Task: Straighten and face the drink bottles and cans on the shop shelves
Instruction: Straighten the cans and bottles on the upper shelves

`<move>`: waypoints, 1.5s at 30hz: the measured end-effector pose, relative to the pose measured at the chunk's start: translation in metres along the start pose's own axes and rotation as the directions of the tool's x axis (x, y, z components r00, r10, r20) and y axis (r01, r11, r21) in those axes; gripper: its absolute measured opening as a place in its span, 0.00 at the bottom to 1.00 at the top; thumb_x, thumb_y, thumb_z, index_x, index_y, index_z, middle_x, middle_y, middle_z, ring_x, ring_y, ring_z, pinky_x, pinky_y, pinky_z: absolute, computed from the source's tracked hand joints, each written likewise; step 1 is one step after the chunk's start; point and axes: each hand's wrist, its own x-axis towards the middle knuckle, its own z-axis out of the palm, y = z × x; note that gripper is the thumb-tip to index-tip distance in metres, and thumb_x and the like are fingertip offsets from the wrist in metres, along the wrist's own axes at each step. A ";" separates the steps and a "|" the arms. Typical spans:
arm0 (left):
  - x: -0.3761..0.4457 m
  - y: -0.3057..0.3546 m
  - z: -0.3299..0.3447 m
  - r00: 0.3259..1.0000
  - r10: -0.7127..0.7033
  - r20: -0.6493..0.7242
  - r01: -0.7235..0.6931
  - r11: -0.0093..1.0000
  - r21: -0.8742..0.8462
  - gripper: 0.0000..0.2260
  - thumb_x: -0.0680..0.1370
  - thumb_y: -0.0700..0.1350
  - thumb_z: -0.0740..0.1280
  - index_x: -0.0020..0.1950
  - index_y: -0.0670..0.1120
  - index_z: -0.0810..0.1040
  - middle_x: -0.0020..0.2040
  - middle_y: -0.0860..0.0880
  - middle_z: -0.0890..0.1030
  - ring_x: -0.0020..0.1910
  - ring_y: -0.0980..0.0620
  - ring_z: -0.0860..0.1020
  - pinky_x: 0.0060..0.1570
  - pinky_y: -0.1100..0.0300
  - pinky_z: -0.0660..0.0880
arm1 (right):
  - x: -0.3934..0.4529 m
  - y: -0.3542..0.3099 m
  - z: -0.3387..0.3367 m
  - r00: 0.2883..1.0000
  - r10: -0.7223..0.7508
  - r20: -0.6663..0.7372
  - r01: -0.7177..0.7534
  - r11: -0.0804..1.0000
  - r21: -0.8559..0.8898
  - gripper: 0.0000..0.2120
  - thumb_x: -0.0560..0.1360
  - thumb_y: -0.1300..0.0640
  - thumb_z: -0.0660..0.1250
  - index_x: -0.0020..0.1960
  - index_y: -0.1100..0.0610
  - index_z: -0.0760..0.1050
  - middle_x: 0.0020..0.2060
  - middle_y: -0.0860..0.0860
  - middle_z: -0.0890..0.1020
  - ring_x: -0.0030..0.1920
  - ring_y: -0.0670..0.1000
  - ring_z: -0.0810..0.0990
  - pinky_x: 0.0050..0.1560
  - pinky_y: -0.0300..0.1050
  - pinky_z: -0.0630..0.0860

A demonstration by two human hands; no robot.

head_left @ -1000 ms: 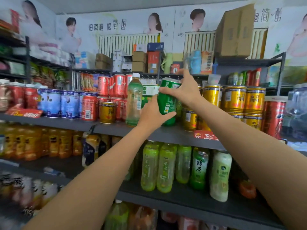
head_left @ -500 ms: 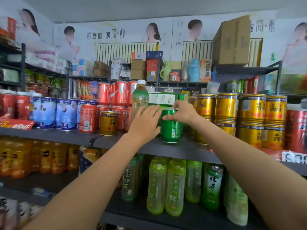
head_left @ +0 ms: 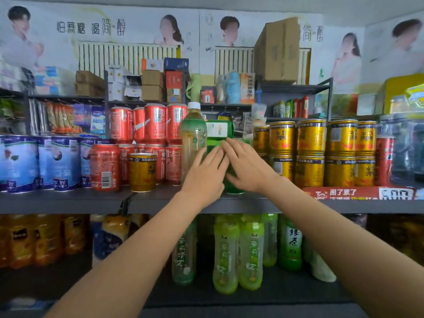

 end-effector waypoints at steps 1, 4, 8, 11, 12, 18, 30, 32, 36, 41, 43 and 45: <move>-0.004 -0.002 0.004 1.000 -0.004 -0.018 0.003 1.000 -0.027 0.31 0.62 0.45 0.74 0.65 0.40 0.75 0.64 0.42 0.77 0.66 0.44 0.73 0.68 0.44 0.63 | -0.001 0.001 -0.003 0.997 -0.011 0.074 0.013 1.000 -0.022 0.40 0.74 0.47 0.63 0.77 0.61 0.47 0.75 0.62 0.53 0.75 0.61 0.52 0.75 0.54 0.50; -0.018 -0.011 0.010 0.996 -0.032 -0.079 0.027 0.998 -0.063 0.30 0.60 0.43 0.75 0.62 0.41 0.77 0.61 0.44 0.79 0.63 0.41 0.75 0.64 0.42 0.67 | -0.001 0.004 -0.020 0.971 -0.020 0.238 0.034 0.998 -0.055 0.46 0.71 0.45 0.69 0.77 0.51 0.42 0.76 0.58 0.46 0.76 0.62 0.46 0.76 0.56 0.48; -0.028 -0.024 0.012 0.987 -0.133 -0.087 0.121 0.984 -0.129 0.26 0.63 0.41 0.73 0.61 0.42 0.76 0.63 0.42 0.76 0.63 0.39 0.74 0.62 0.42 0.69 | 0.002 0.008 -0.026 0.965 -0.005 0.262 0.041 0.990 -0.132 0.46 0.69 0.47 0.72 0.77 0.48 0.48 0.74 0.57 0.52 0.73 0.60 0.54 0.73 0.55 0.57; -0.029 -0.035 0.004 0.957 -0.286 -0.044 0.271 0.939 -0.211 0.26 0.69 0.41 0.69 0.66 0.42 0.71 0.68 0.39 0.69 0.67 0.37 0.68 0.64 0.43 0.66 | 0.006 0.005 -0.026 0.971 0.004 0.239 0.020 0.995 -0.096 0.48 0.66 0.47 0.75 0.76 0.49 0.49 0.72 0.56 0.57 0.71 0.58 0.58 0.71 0.52 0.59; -0.029 -0.039 0.003 0.946 -0.325 -0.008 0.314 0.921 -0.232 0.26 0.71 0.43 0.67 0.69 0.43 0.67 0.71 0.40 0.65 0.69 0.37 0.64 0.66 0.43 0.63 | 0.007 0.005 -0.027 0.974 0.005 0.227 0.011 0.998 -0.069 0.50 0.65 0.47 0.76 0.76 0.50 0.49 0.72 0.55 0.59 0.71 0.57 0.59 0.71 0.51 0.59; -0.026 -0.048 0.006 0.929 -0.366 0.047 0.360 0.874 -0.326 0.30 0.76 0.51 0.65 0.74 0.45 0.57 0.74 0.43 0.56 0.70 0.43 0.62 0.67 0.51 0.63 | 0.009 0.005 -0.025 0.977 0.028 0.213 -0.033 0.999 0.022 0.54 0.63 0.48 0.77 0.77 0.55 0.46 0.71 0.52 0.61 0.70 0.55 0.60 0.71 0.47 0.59; -0.024 -0.045 0.001 0.892 -0.441 0.105 0.414 0.700 -0.581 0.33 0.73 0.47 0.70 0.72 0.47 0.57 0.71 0.45 0.57 0.65 0.45 0.70 0.59 0.54 0.72 | 0.031 -0.005 -0.041 0.982 0.142 0.123 -0.170 0.952 0.254 0.41 0.71 0.46 0.70 0.76 0.56 0.52 0.70 0.57 0.64 0.70 0.57 0.64 0.70 0.51 0.62; -0.025 -0.044 0.000 0.890 -0.442 0.112 0.422 0.705 -0.570 0.33 0.73 0.48 0.70 0.73 0.48 0.56 0.71 0.45 0.57 0.65 0.46 0.70 0.58 0.55 0.72 | 0.041 -0.011 -0.049 0.980 0.197 0.032 -0.191 0.882 0.430 0.37 0.74 0.50 0.67 0.76 0.55 0.51 0.71 0.58 0.63 0.70 0.58 0.65 0.69 0.49 0.63; -0.028 -0.048 -0.001 0.899 -0.422 0.117 0.418 0.745 -0.520 0.34 0.74 0.49 0.69 0.74 0.48 0.55 0.72 0.45 0.57 0.66 0.46 0.69 0.59 0.55 0.73 | 0.063 -0.033 -0.058 0.975 0.220 0.013 -0.191 0.813 0.550 0.40 0.74 0.52 0.68 0.77 0.51 0.47 0.72 0.59 0.61 0.71 0.59 0.64 0.69 0.49 0.62; -0.040 -0.071 -0.009 0.894 -0.436 0.106 0.436 0.785 -0.441 0.32 0.75 0.49 0.68 0.74 0.46 0.56 0.72 0.45 0.57 0.67 0.46 0.68 0.61 0.55 0.71 | 0.093 -0.057 -0.055 0.945 0.318 0.075 -0.288 0.705 0.649 0.51 0.69 0.54 0.74 0.77 0.48 0.41 0.72 0.63 0.56 0.70 0.61 0.65 0.70 0.52 0.62; -0.046 -0.078 -0.011 0.895 -0.433 0.110 0.436 0.794 -0.423 0.32 0.75 0.48 0.67 0.74 0.45 0.56 0.72 0.45 0.58 0.66 0.46 0.69 0.60 0.55 0.71 | 0.101 -0.066 -0.050 0.925 0.367 0.096 -0.331 0.658 0.676 0.53 0.68 0.55 0.75 0.77 0.49 0.38 0.73 0.64 0.56 0.70 0.62 0.65 0.70 0.54 0.62; -0.051 -0.083 -0.012 0.889 -0.441 0.127 0.450 0.784 -0.428 0.31 0.75 0.48 0.67 0.74 0.46 0.56 0.72 0.45 0.59 0.65 0.46 0.70 0.60 0.55 0.71 | 0.106 -0.074 -0.045 0.905 0.419 0.082 -0.356 0.635 0.686 0.55 0.67 0.56 0.75 0.76 0.49 0.37 0.72 0.65 0.58 0.70 0.62 0.66 0.69 0.55 0.63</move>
